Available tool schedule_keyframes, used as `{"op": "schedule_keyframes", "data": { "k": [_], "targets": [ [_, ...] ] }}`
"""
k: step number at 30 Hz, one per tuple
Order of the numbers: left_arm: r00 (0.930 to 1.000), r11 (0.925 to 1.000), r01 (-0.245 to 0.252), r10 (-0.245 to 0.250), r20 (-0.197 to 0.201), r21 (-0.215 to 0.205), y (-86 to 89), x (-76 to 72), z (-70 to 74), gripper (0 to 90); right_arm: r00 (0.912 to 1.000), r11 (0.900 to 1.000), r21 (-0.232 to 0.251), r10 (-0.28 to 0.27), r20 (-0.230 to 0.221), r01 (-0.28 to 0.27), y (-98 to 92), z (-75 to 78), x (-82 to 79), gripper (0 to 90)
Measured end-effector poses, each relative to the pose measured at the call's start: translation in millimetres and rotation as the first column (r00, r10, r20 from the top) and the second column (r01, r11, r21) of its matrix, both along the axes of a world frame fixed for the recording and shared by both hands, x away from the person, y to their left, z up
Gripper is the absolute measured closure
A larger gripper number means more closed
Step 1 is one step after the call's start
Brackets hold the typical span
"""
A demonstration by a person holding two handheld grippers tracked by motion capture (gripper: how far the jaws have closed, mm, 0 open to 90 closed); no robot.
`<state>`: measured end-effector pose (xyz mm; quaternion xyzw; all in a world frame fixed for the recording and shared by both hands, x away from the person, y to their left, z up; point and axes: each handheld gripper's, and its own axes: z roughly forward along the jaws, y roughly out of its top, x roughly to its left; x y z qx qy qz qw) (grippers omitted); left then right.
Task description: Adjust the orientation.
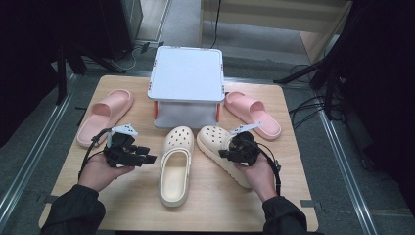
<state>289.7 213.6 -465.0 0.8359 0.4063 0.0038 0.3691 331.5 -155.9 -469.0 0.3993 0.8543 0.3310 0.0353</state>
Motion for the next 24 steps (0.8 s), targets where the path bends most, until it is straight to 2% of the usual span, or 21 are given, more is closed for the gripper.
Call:
{"op": "schedule_keyframes", "data": {
  "k": [8,11,15,20,24],
  "targets": [
    [0.9999,1.0,-0.002,0.002,-0.01,-0.006,1.3,0.6,-1.8,49.4,0.9999,1.0,-0.003,0.011,-0.011,-0.011,10.5,-5.5,-1.6,76.7],
    [0.9998,1.0,0.007,-0.007,-0.016,-0.001,0.1,1.0,-2.9,49.3,0.9999,1.0,0.015,0.013,-0.011,-0.013,13.2,-5.4,-2.3,75.0],
    [0.9997,0.9997,0.017,-0.018,-0.015,-0.017,-1.9,0.5,-2.0,50.9,0.9993,0.999,0.022,0.035,-0.01,-0.035,16.9,-6.5,-3.4,72.4],
    [0.9998,0.9997,0.011,-0.012,-0.013,-0.021,-1.0,1.5,-1.8,53.5,0.9995,0.998,0.053,0.031,0.001,-0.031,10.3,-1.7,-4.5,68.3],
    [0.9998,0.9998,0.007,-0.007,-0.017,-0.02,0.7,4.5,-2.5,55.3,0.9994,0.996,0.082,0.028,0.019,-0.029,-2.9,7.2,-8.3,66.2]
  ]
}}
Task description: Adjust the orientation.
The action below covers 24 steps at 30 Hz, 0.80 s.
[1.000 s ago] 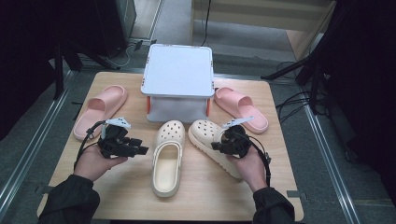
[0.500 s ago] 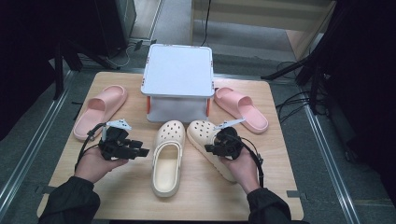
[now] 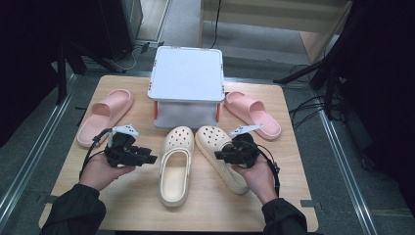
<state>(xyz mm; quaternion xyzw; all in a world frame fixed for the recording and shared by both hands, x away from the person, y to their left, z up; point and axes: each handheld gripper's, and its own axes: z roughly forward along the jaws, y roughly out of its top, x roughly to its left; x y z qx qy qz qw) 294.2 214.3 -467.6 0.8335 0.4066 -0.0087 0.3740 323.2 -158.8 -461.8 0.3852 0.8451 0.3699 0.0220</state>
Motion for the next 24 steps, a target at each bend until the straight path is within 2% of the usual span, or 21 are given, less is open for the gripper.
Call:
{"op": "schedule_keyframes", "data": {
  "k": [2,4,8,11,14,19,24],
  "targets": [
    [1.0,1.0,0.004,-0.004,0.004,-0.006,0.0,2.2,-0.5,57.5,1.0,0.999,0.033,0.006,-0.001,-0.006,-11.9,6.4,-3.5,75.9],
    [1.0,0.9999,0.002,-0.002,-0.004,-0.015,-0.6,4.0,-0.7,62.7,0.9998,0.999,0.044,0.007,0.017,-0.008,-19.8,10.5,-5.9,82.6],
    [0.9999,0.9998,0.009,-0.009,-0.008,-0.017,-3.2,6.3,-0.9,67.6,0.9989,0.999,0.036,-0.015,0.044,0.013,-32.0,12.9,-5.2,85.3],
    [0.9996,0.9997,0.025,-0.025,-0.013,-0.004,-7.0,10.3,-4.0,68.0,0.9969,0.997,0.037,-0.063,0.047,0.061,-49.6,9.7,2.8,86.8],
    [0.9997,0.9998,0.02,-0.02,-0.015,0.004,-7.9,12.6,-5.8,68.0,0.9962,0.995,0.068,-0.078,0.037,0.076,-59.4,8.6,10.5,90.0],
    [0.9997,1.0,-0.009,0.009,-0.024,0.0,-9.2,17.8,-10.9,69.2,0.9922,0.993,0.037,-0.11,0.058,0.108,-66.5,4.6,21.1,90.0],
    [0.9995,1.0,-0.007,0.007,-0.031,0.004,-10.0,22.6,-15.9,69.6,0.9917,0.993,0.01,-0.12,0.046,0.12,-66.9,-7.8,34.6,89.6]
  ]
}}
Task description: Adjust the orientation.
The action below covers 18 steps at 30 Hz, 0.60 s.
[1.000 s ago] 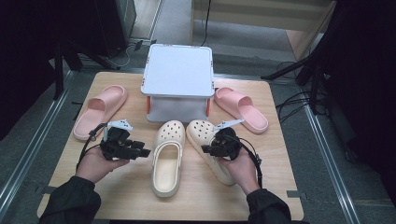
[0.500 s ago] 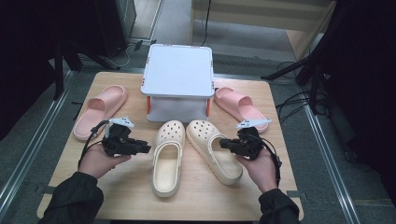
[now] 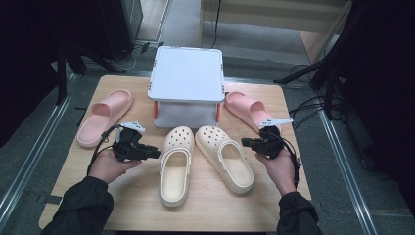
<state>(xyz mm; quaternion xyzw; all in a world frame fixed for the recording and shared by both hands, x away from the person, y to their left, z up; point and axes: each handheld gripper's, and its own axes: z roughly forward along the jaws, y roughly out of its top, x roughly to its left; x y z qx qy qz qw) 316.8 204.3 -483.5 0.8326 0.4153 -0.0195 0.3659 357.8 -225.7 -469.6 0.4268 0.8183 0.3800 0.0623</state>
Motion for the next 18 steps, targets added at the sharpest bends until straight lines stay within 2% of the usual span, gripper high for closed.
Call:
{"op": "schedule_keyframes", "data": {
  "k": [2,3,4,5,9,18],
  "targets": [
    [1.0,1.0,0.0,0.0,0.001,0.005,0.2,1.1,-1.2,69.1,0.9999,1.0,-0.011,0.003,-0.013,-0.003,1.2,-3.6,2.7,88.8],
    [1.0,1.0,0.008,-0.008,-0.005,-0.005,1.2,3.3,-3.0,69.0,0.9995,1.0,-0.02,0.008,-0.029,-0.009,3.8,-9.7,7.7,88.6],
    [1.0,1.0,0.008,-0.008,-0.005,-0.005,1.2,3.3,-3.0,69.0,0.9993,1.0,-0.012,0.015,-0.034,-0.016,5.0,-11.6,9.7,88.6],
    [1.0,1.0,-0.001,0.001,0.006,-0.008,0.6,4.4,-4.0,69.1,0.9991,1.0,-0.016,0.017,-0.04,-0.018,6.3,-12.5,11.3,88.8],
    [1.0,0.9999,0.008,-0.008,-0.001,0.013,-2.3,7.1,-8.4,69.6,0.9984,0.999,-0.027,0.026,-0.051,-0.027,11.3,-16.6,15.3,89.8],
    [0.9998,0.9995,0.019,-0.019,-0.009,0.024,-7.6,7.6,-11.1,69.6,0.9974,1.0,0.001,0.025,-0.068,-0.025,13.4,-18.1,14.6,89.8]
  ]
}}
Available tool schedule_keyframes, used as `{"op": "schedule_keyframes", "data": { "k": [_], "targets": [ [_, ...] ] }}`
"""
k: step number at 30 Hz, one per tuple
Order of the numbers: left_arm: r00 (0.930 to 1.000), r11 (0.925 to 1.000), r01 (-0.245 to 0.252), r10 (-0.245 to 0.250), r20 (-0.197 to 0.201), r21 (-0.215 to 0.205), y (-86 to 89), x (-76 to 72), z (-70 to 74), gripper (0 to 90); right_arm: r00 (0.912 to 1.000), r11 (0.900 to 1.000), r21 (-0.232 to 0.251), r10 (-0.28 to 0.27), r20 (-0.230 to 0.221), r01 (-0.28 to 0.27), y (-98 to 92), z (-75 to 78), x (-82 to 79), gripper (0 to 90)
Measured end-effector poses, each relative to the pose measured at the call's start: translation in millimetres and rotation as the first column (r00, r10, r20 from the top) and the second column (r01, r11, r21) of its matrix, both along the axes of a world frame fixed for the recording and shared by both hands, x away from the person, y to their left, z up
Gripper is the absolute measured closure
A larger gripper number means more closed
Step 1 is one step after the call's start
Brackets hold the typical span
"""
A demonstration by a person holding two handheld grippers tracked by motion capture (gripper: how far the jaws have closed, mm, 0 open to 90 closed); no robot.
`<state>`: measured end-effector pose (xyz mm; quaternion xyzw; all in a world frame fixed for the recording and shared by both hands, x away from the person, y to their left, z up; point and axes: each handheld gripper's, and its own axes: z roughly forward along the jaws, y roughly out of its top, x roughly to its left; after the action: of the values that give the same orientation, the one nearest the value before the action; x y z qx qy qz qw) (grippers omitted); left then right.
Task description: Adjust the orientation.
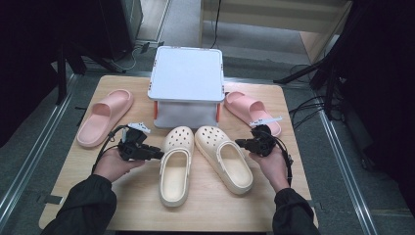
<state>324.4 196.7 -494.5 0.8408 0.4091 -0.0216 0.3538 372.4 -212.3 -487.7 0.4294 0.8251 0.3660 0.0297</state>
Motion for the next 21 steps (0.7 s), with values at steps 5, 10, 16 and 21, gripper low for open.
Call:
{"op": "schedule_keyframes", "data": {
  "k": [5,10,16,21],
  "targets": [
    [1.0,1.0,0.0,0.0,0.0,0.002,-0.5,-0.4,0.2,69.9,0.9996,1.0,-0.004,0.024,-0.013,-0.024,8.4,-1.9,-2.9,89.6],
    [0.9999,1.0,0.007,-0.007,-0.009,-0.004,-0.6,-0.8,0.6,69.9,0.9987,0.998,-0.021,0.052,-0.001,-0.052,18.6,-3.0,-7.7,89.7],
    [0.9999,1.0,0.008,-0.008,-0.013,-0.005,-1.2,-1.6,1.3,70.4,0.9982,0.998,0.012,0.058,-0.015,-0.057,22.7,-4.9,-10.3,89.7],
    [0.9997,0.9998,0.009,-0.009,-0.023,-0.018,-2.0,-2.0,0.9,70.7,0.998,0.998,0.038,0.06,-0.022,-0.059,24.6,-7.1,-11.3,89.7]
  ]
}}
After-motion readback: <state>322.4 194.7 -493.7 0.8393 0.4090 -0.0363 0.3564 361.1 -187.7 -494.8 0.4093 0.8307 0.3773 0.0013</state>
